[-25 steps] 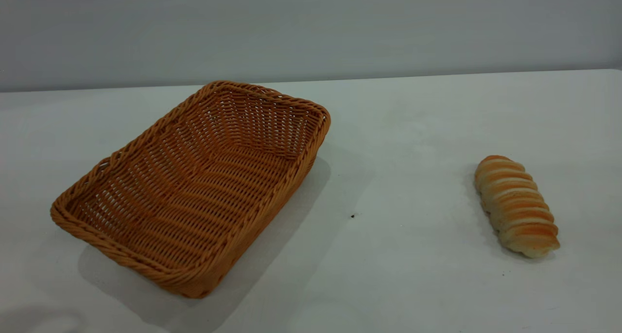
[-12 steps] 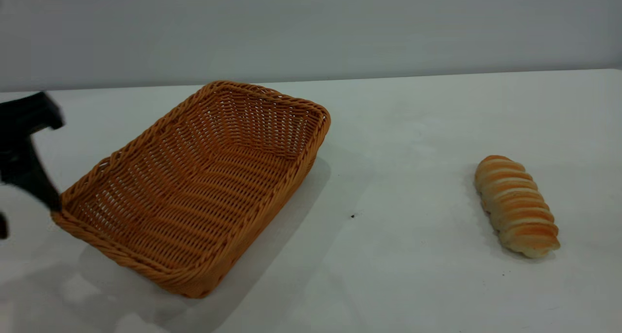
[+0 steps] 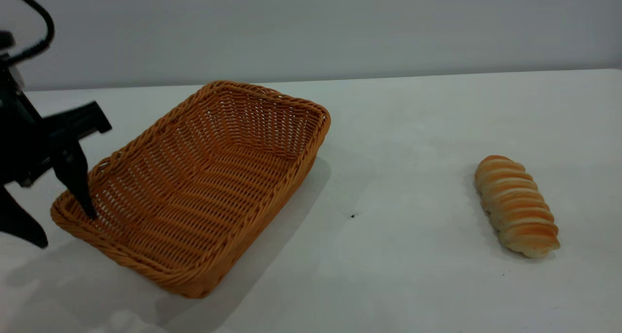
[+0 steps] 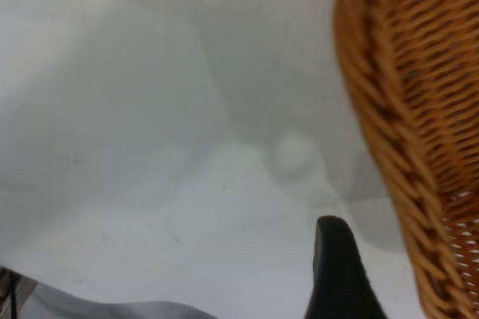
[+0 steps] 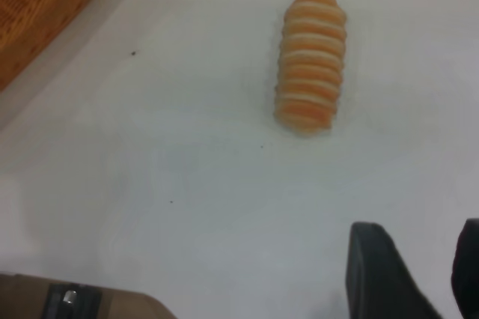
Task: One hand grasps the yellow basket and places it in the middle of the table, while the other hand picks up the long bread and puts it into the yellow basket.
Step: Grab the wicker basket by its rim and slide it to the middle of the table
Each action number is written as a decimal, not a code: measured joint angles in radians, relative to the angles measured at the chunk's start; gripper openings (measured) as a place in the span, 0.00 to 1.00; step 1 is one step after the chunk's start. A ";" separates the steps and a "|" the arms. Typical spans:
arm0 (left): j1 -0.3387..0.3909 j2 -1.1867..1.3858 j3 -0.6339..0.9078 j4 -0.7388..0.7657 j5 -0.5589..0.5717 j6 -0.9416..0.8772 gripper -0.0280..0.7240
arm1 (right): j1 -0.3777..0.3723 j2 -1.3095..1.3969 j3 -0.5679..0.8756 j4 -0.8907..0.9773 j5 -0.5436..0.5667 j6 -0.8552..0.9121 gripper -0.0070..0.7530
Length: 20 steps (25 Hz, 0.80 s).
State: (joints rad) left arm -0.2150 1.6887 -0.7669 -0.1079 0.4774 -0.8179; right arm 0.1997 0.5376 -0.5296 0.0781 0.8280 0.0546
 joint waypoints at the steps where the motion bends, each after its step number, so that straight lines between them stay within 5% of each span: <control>1: 0.000 0.012 0.000 0.000 -0.004 -0.005 0.69 | 0.000 0.000 0.000 0.000 0.000 0.000 0.39; 20: 0.000 0.197 -0.077 -0.019 -0.112 -0.010 0.68 | 0.000 0.000 0.000 0.003 0.000 -0.006 0.39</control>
State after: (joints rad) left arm -0.2150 1.8854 -0.8440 -0.1268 0.3651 -0.8282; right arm 0.1997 0.5376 -0.5296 0.0812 0.8280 0.0483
